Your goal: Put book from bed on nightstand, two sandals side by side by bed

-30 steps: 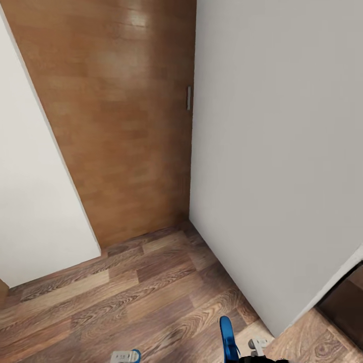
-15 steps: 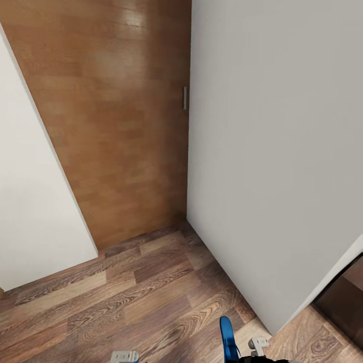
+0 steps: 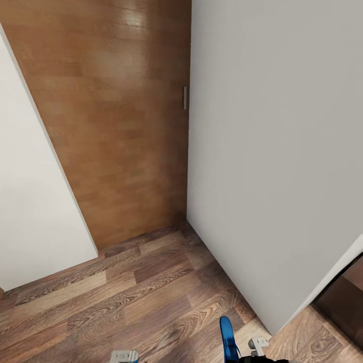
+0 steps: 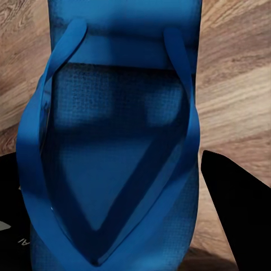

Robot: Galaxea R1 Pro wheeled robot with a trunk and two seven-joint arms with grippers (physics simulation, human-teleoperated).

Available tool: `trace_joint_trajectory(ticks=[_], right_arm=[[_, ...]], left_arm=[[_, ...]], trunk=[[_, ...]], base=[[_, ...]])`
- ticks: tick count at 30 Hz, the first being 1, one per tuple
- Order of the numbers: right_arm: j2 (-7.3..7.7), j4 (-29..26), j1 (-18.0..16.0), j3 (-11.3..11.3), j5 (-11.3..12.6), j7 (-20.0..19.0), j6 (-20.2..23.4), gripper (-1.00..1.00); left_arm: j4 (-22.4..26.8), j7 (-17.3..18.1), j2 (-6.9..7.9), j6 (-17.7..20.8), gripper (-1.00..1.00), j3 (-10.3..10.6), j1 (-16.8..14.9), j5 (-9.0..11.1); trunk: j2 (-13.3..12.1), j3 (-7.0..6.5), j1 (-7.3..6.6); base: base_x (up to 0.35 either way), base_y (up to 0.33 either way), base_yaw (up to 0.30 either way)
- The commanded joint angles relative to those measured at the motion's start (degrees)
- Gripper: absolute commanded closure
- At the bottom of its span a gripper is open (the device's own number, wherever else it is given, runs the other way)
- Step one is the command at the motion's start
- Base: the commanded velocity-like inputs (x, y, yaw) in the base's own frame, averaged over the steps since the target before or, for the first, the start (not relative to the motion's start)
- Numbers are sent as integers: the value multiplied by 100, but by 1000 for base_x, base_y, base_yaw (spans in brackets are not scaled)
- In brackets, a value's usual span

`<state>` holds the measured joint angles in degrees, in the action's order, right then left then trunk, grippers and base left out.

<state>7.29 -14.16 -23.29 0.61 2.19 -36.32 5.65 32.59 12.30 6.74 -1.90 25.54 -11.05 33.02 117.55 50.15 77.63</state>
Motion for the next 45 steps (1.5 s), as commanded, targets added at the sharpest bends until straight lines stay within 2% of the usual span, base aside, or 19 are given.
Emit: trace_joint_trajectory(ticks=[1, 4, 6, 8, 12, 17, 19, 21, 25, 29, 31, 33, 36, 39, 42, 44, 45], right_arm=[[4, -12, 0, 9, 30, -32, 59, 100], [8, -12, 0, 9, 34, -32, 59, 100], [9, -10, 0, 9, 35, -33, 59, 100], [9, -10, 0, 9, 36, -33, 59, 100], [10, -12, 0, 9, 34, -33, 59, 100], [7, -11, 0, 9, 35, -33, 58, 100], [9, -9, 0, 9, 34, -33, 58, 100], [9, -8, 0, 9, 35, -33, 59, 100], [10, -9, 0, 9, 36, -33, 59, 100], [10, -9, 0, 9, 36, -35, 59, 100], [10, -11, 0, 9, 38, -53, 59, 100], [10, -18, 0, 16, 45, -80, 69, 100], [14, -67, 0, 63, 49, -96, 123, 100], [21, -120, -5, 115, 52, -100, 218, 100], [29, -370, -16, 160, 93, -106, 650, 100], [36, -727, -21, 196, 260, -111, 1118, 100], [38, -1039, -23, 242, 475, -113, 1476, 100]], left_arm=[[-3, -15, 19, -1, -100, 10, -14, 55], [66, -168, 59, 107, -100, -155, -115, 56], [142, -419, 87, 359, -100, -286, -336, 52], [196, -975, 105, 853, -100, -379, -764, 44], [224, -1878, 94, 1352, -100, -427, -1309, 39], [199, -2661, -15, 1522, -100, -436, -1689, 36], [53, -3068, -75, 1531, -100, -419, -1778, 35], [-171, -3243, -97, 1519, -100, -410, -1808, 29], [-579, -3374, -114, 1436, -100, -373, -1831, 22], [-824, -3369, -118, 1269, -100, -153, -1837, 25], [-969, -3261, -119, 1178, -100, 63, -1838, 29], [-1147, -2992, -120, 1062, -100, 331, -1839, 34], [-1278, -2689, -120, 994, -100, 483, -1839, 36], [-1316, -2566, -120, 971, -100, 528, -1839, 39], [-1329, -2495, -120, 960, -100, 553, -1839, 44], [-1327, -2478, -120, 957, -100, 559, -1839, 49], [-1327, -2472, -120, 956, -100, 562, -1839, 52]], trunk=[[2, 5, -1], [2, 5, -1], [2, 5, -1], [2, 5, -1], [2, 5, -1], [2, 5, -1], [2, 5, -1], [2, 5, -1], [2, 5, -1], [2, 5, -1], [2, 5, -1], [2, 5, -1], [2, 5, -1], [2, 5, -1], [2, 5, -1], [2, 5, -1], [2, 5, -1]], base=[[0, 0, 0], [0, 0, 0], [0, 0, 0], [0, 0, 0], [0, 0, 0], [0, 0, 0], [0, 0, 0], [0, 0, 0], [0, 0, 0], [0, 0, 0], [0, 0, 0], [0, 0, 0], [0, 0, 0], [0, 0, 0], [0, 0, 0], [0, 0, 0], [0, 0, 0]])
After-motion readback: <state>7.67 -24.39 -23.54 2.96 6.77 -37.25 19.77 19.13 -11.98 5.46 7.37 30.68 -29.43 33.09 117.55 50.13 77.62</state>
